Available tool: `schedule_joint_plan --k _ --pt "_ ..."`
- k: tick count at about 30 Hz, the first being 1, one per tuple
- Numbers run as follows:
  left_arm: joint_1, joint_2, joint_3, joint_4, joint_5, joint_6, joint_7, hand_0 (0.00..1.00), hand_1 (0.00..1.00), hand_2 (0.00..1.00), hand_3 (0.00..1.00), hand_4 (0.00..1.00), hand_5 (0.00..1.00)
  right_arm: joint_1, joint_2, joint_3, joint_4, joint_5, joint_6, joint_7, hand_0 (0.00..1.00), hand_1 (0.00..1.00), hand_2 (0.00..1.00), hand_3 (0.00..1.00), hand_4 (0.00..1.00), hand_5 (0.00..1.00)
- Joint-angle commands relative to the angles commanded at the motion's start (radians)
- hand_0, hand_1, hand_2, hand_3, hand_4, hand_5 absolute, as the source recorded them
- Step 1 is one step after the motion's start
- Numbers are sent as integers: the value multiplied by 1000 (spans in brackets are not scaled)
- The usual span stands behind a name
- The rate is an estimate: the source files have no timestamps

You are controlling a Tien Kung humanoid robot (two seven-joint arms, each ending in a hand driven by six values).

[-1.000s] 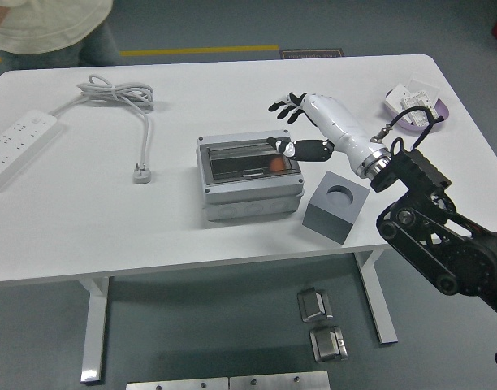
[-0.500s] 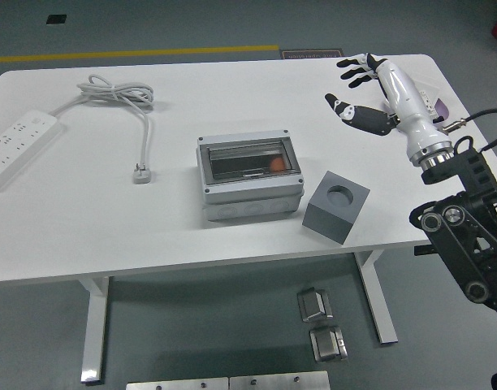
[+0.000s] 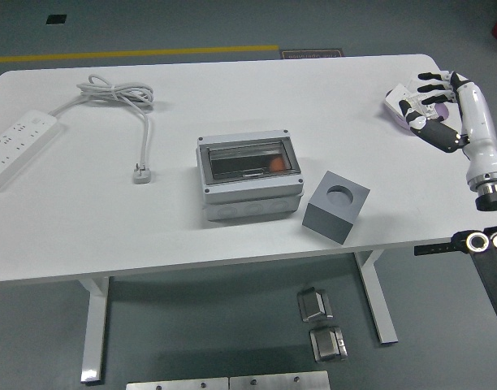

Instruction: Fetch the battery,place it into the box,close the lid of the box

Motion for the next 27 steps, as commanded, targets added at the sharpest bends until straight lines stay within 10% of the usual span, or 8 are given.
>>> schedule_joint_plan --k 27 --pt "-20 38 -12 0 -11 10 -15 627 618 553 633 695 182 -52 5 55 26 121 -17 49 662 646 700 703 744 288"
